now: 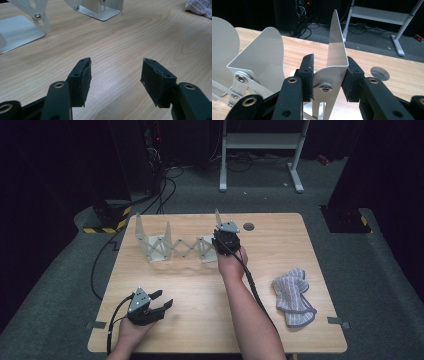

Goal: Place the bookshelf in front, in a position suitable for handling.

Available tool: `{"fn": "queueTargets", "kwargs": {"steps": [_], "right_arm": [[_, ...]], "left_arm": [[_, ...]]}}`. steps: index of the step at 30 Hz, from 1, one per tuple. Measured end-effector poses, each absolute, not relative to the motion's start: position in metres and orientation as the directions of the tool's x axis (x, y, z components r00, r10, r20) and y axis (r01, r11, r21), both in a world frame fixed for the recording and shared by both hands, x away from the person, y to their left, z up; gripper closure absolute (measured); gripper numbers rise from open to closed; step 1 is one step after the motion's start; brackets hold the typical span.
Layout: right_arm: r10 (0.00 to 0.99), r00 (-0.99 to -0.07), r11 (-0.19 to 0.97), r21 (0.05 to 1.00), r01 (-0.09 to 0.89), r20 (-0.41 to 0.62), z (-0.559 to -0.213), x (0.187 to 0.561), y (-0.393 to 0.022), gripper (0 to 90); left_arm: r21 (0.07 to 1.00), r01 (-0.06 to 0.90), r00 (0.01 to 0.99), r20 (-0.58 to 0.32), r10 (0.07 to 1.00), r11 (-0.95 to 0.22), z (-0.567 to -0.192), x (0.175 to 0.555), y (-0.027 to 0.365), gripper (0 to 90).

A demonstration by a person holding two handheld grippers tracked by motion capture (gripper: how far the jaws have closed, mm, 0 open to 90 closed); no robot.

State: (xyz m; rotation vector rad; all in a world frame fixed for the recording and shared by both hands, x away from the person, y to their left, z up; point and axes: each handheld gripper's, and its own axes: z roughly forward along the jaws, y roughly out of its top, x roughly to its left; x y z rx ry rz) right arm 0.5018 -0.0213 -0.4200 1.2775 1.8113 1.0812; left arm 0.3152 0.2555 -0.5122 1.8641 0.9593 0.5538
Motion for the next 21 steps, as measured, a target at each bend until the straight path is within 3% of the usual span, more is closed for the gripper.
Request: {"fn": "queueTargets", "kwargs": {"steps": [21], "right_arm": [[0.966,-0.256,0.143,0.915,0.377,-0.046,-0.424,0.434,-0.107,65.9]], "left_arm": [[0.877,0.382,0.613,-0.003,0.79,-0.293,-0.514,0.314,0.246,41.5]]}}
